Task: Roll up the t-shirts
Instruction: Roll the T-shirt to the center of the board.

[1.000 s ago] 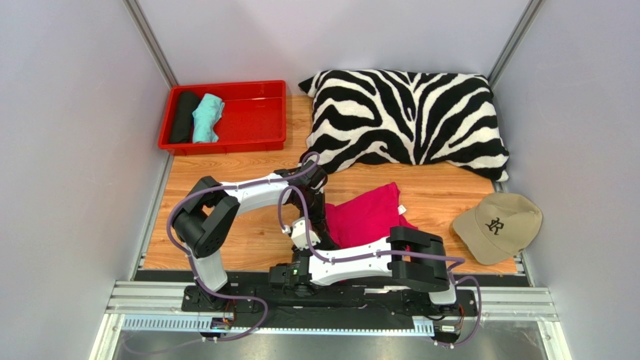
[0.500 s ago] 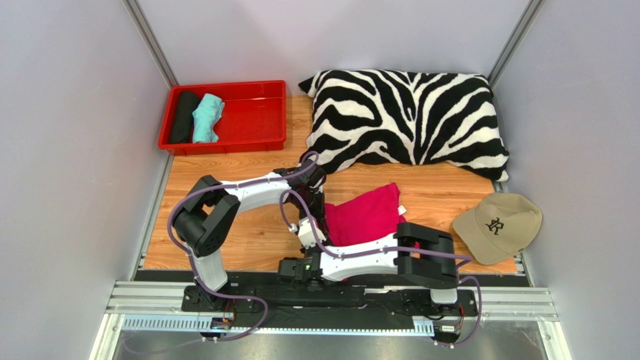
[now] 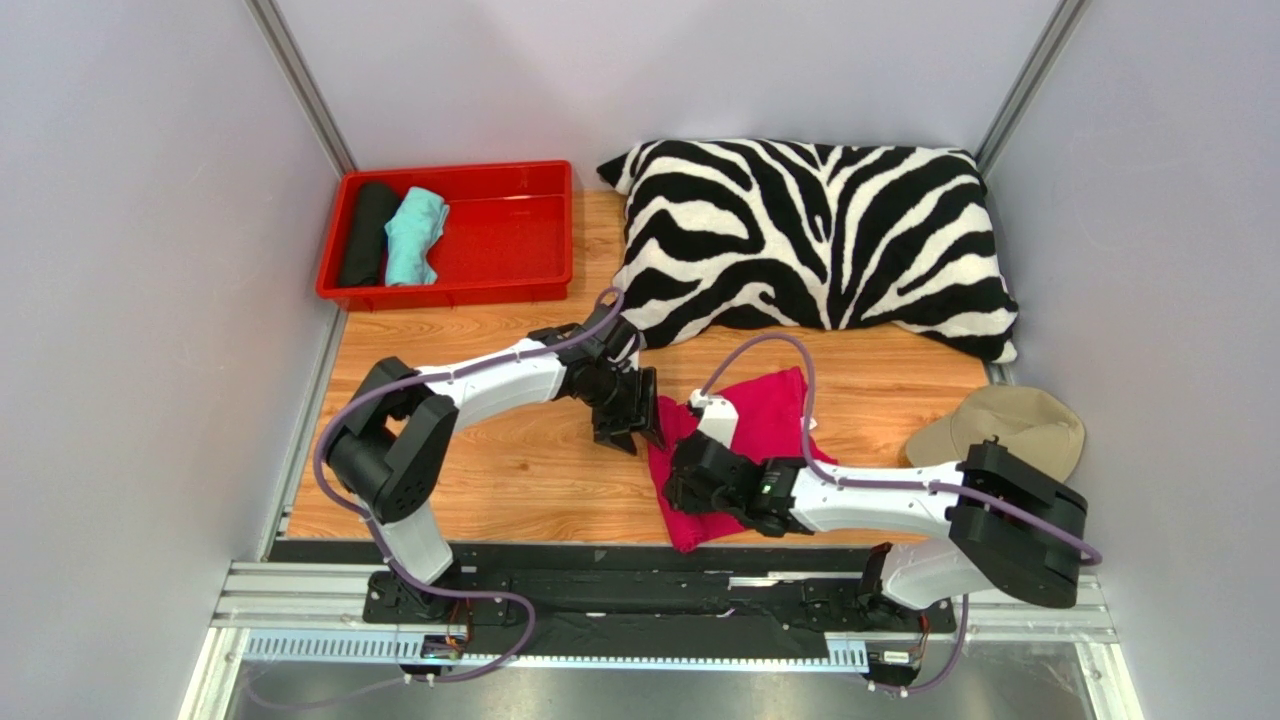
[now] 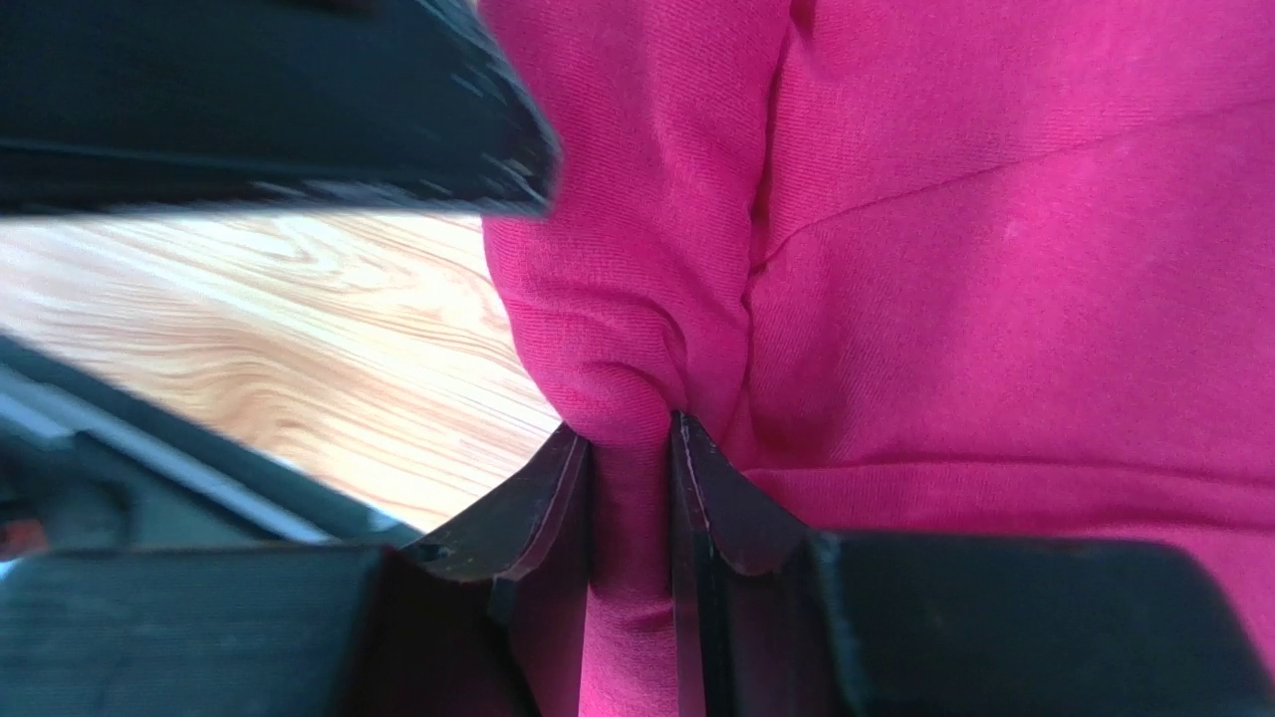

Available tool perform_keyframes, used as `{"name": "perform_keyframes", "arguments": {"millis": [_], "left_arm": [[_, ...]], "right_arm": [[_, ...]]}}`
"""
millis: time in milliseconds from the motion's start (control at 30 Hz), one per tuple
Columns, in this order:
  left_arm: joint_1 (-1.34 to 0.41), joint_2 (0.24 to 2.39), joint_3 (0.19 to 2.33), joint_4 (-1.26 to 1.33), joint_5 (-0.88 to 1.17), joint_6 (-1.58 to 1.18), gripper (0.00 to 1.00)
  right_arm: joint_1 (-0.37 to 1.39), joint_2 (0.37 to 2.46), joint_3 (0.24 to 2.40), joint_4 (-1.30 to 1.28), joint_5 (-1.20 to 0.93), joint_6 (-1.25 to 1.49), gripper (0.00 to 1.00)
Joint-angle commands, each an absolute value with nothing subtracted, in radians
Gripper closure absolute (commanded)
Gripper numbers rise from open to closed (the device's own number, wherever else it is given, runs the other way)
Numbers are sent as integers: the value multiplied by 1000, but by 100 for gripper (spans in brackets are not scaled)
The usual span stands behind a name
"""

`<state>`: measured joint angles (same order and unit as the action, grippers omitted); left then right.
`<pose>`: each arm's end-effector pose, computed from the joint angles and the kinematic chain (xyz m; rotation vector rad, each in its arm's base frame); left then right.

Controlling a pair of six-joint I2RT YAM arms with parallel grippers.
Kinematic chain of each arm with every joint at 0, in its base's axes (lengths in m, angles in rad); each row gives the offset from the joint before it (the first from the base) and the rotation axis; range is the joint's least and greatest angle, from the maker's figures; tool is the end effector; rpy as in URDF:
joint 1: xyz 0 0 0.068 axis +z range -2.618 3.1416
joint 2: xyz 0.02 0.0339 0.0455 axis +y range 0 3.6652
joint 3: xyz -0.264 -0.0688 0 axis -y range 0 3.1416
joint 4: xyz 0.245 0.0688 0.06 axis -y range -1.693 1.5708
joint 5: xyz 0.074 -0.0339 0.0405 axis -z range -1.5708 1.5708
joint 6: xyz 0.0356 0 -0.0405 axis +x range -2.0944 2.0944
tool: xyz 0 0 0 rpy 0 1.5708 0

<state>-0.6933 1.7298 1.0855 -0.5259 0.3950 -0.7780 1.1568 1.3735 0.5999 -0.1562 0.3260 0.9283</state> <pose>0.2492 -0.2249 0.1766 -0.0052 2.9918 -0.8508 0.1110 0.2242 0.1578 -0.1493 2.4980 0.5093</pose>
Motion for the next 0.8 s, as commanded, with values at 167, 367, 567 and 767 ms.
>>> {"name": "perform_keyframes", "arguments": {"millis": [167,367,567,767], "left_arm": [[-681,1601,957,-281,502,-781,38],[-681,1617,858,-124,538,-787,35],[-681,1672,824,-11,540,-790,34],[-681,1753,844,37,532,-819,36]], "right_arm": [[1014,1321,312,254,17,1152,76],[979,1289,216,337,14,1273,75],[968,1256,170,354,14,1331,75],[962,1209,149,324,15,1350,76]]}}
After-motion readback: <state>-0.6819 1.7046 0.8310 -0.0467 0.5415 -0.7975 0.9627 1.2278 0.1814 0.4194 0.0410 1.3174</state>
